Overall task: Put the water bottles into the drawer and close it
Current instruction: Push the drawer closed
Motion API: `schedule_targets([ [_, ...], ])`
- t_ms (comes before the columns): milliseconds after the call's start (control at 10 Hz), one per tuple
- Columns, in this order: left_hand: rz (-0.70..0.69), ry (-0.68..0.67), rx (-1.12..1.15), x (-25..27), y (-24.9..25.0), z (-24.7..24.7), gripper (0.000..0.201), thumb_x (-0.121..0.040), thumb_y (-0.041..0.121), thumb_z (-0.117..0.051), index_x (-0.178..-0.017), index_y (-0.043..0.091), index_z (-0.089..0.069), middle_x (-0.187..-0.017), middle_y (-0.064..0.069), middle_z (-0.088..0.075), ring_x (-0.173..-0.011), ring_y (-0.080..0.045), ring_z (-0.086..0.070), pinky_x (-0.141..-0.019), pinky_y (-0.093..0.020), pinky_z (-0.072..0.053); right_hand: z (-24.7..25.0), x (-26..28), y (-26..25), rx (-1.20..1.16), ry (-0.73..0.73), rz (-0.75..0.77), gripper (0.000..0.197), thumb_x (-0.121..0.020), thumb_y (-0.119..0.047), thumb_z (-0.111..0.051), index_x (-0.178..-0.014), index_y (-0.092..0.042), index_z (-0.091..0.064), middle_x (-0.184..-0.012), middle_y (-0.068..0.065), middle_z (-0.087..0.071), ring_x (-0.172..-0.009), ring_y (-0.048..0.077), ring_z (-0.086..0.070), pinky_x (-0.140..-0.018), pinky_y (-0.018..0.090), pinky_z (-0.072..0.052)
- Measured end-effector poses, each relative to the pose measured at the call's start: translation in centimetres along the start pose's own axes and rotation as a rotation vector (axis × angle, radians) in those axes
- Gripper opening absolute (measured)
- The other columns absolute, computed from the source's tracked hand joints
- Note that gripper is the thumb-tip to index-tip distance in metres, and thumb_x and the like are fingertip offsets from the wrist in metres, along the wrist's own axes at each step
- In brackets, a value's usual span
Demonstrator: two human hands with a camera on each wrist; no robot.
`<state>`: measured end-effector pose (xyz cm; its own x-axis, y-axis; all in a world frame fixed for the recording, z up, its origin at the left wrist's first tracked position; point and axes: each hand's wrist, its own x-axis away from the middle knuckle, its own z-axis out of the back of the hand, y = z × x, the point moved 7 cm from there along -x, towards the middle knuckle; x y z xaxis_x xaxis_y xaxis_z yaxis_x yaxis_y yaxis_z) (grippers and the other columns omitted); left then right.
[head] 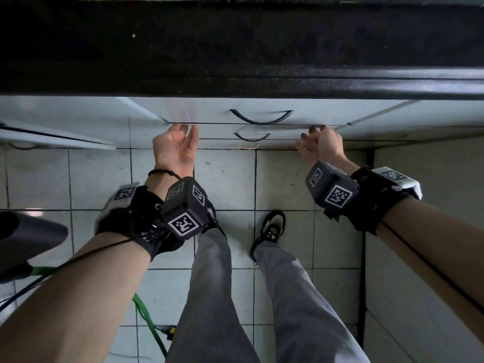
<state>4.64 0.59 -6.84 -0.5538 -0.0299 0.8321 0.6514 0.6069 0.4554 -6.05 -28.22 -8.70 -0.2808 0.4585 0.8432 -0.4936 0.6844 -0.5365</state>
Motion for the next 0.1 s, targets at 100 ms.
schedule_targets([
  [100,0.064,-0.032,-0.223,0.85,-0.19,-0.66,0.023,-0.094,0.002,-0.038,-0.109,0.001,-0.055,-0.114,-0.008,-0.053,-0.117,-0.029,-0.057,-0.095,-0.034,-0.052,-0.34,1.09,-0.13,0.096,-0.040,-0.020,0.014,-0.095,0.000,-0.040,-0.088,-0.008,-0.050,-0.082,0.008,-0.053,-0.080,0.019,-0.055,-0.074,0.033,-0.053],
])
